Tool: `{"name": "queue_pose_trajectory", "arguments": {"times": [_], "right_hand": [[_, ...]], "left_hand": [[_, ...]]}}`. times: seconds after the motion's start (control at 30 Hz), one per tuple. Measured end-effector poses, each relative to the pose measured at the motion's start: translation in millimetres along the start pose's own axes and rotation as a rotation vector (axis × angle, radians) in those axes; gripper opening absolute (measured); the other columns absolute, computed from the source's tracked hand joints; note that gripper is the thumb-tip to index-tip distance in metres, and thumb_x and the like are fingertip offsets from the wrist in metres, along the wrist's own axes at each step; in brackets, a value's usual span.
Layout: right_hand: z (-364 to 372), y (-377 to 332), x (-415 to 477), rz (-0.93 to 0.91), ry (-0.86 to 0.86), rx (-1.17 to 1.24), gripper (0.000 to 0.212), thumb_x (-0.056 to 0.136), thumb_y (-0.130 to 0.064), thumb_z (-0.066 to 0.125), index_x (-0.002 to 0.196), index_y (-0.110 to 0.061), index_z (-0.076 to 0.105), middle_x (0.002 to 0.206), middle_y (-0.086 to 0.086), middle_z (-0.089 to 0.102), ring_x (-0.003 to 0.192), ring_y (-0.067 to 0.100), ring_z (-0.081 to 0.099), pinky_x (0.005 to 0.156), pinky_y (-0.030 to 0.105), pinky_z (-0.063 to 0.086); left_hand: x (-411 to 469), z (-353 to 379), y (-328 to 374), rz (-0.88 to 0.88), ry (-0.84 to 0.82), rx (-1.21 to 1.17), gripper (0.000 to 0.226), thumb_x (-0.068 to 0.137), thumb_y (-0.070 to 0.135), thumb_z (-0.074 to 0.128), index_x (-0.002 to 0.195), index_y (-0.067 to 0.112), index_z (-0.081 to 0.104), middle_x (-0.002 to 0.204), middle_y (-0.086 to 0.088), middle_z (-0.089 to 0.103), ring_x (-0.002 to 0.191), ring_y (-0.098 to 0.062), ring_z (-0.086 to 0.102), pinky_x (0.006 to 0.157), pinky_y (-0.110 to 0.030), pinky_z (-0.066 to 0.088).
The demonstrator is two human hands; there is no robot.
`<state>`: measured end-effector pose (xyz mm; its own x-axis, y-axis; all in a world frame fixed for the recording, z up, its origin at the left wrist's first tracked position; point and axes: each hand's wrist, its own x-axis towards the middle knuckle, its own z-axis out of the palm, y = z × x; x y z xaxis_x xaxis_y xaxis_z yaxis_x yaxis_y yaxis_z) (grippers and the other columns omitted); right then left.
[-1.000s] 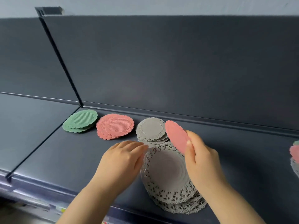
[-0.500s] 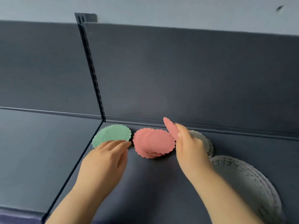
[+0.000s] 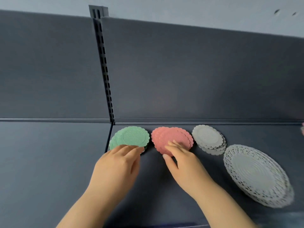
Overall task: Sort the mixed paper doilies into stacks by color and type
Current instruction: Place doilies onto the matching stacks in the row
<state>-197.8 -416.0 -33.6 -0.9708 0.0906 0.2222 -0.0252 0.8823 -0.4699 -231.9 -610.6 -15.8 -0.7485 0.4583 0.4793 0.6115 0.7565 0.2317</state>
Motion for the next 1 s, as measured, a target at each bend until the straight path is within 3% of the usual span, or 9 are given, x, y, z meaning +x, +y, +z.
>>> {"name": "queue_pose_trajectory", "arguments": {"times": [0.2,0.43,0.63,0.8,1.0], "right_hand": [[3,-15,-22,-0.077,-0.013,0.043,0.042,0.094,-0.037,0.042,0.134,-0.029,0.041,0.146,-0.017,0.031,0.134,-0.008,0.016,0.096,-0.001,0.005],[-15,-1,-48,-0.108,-0.038,0.030,0.043,0.094,-0.040,0.040,0.136,-0.031,0.039,0.147,-0.019,0.028,0.134,-0.009,0.014,0.099,0.004,0.010],[-56,32,-92,-0.111,-0.027,0.059,0.043,0.094,-0.040,0.040,0.136,-0.032,0.037,0.147,-0.019,0.028,0.131,-0.013,0.013,0.093,-0.002,0.004],[-97,71,-144,-0.096,0.024,0.097,0.042,0.092,-0.038,0.043,0.134,-0.029,0.042,0.142,-0.019,0.035,0.125,-0.015,0.019,0.100,0.004,0.014],[-126,118,-203,-0.030,0.110,0.157,0.039,0.090,-0.034,0.049,0.128,-0.026,0.051,0.136,-0.014,0.046,0.125,-0.003,0.038,0.102,0.014,0.028]], "left_hand": [[-14,0,6,0.034,-0.015,-0.008,0.023,0.074,0.011,0.072,0.096,0.016,0.072,0.091,0.005,0.072,0.082,-0.019,0.068,0.063,-0.031,0.056],[-34,-4,41,0.031,-0.003,0.028,0.020,0.075,0.015,0.071,0.094,0.017,0.073,0.089,0.005,0.072,0.080,-0.018,0.069,0.063,-0.029,0.055],[-46,-9,113,0.017,-0.025,0.022,0.025,0.077,0.020,0.060,0.098,0.018,0.072,0.091,0.006,0.072,0.082,-0.017,0.068,0.065,-0.028,0.054],[-62,-3,182,0.012,-0.022,0.005,0.026,0.076,0.012,0.070,0.102,0.016,0.071,0.093,0.004,0.072,0.085,-0.018,0.068,0.066,-0.029,0.055],[-82,8,251,0.048,-0.066,0.006,0.029,0.081,0.020,0.055,0.107,0.017,0.069,0.098,0.005,0.071,0.088,-0.017,0.067,0.068,-0.030,0.054]]}}
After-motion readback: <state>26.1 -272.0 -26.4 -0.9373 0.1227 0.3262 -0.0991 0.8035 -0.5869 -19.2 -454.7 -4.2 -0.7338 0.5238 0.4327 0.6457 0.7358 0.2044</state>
